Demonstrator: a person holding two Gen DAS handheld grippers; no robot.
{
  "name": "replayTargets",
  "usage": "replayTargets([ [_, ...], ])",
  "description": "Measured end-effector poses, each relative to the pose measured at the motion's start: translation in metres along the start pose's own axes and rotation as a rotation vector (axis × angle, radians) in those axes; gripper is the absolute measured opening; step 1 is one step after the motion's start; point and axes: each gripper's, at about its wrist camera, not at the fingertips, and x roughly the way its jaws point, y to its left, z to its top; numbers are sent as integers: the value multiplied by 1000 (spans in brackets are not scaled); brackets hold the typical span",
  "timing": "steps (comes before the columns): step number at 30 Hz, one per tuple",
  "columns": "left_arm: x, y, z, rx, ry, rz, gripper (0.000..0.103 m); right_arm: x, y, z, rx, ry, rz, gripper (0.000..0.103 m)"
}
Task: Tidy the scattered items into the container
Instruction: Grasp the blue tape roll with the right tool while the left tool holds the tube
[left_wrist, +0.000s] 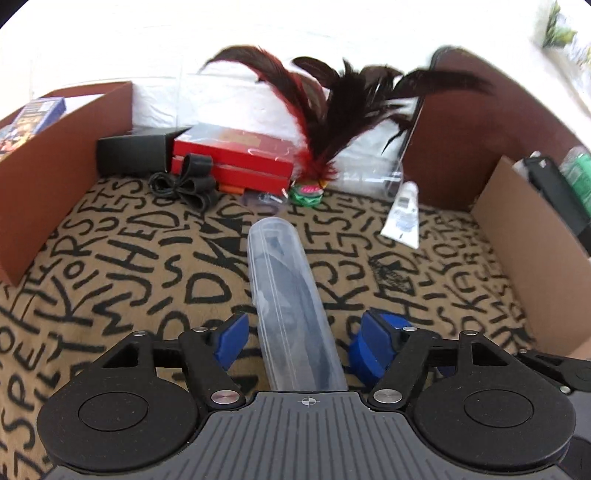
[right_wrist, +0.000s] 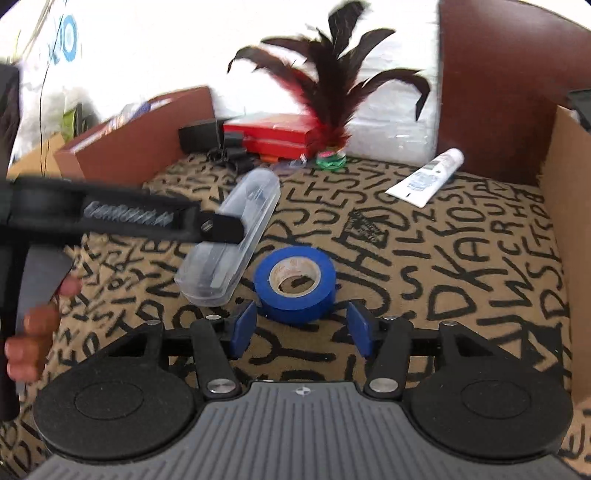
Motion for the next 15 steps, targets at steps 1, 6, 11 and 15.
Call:
replayTargets([
  [1, 5, -1, 1, 7, 9, 9, 80, 4, 1, 0, -7, 6, 0, 59],
  [6, 26, 1, 1, 8, 49, 41, 78, 22, 2, 6, -16, 6, 1, 59],
  [11, 26, -4, -1, 71, 55, 65, 56, 30, 5, 11, -41, 1, -6, 61],
  [15, 26, -3, -1, 62, 54, 63, 62, 30, 5, 12, -35, 4, -5, 61],
])
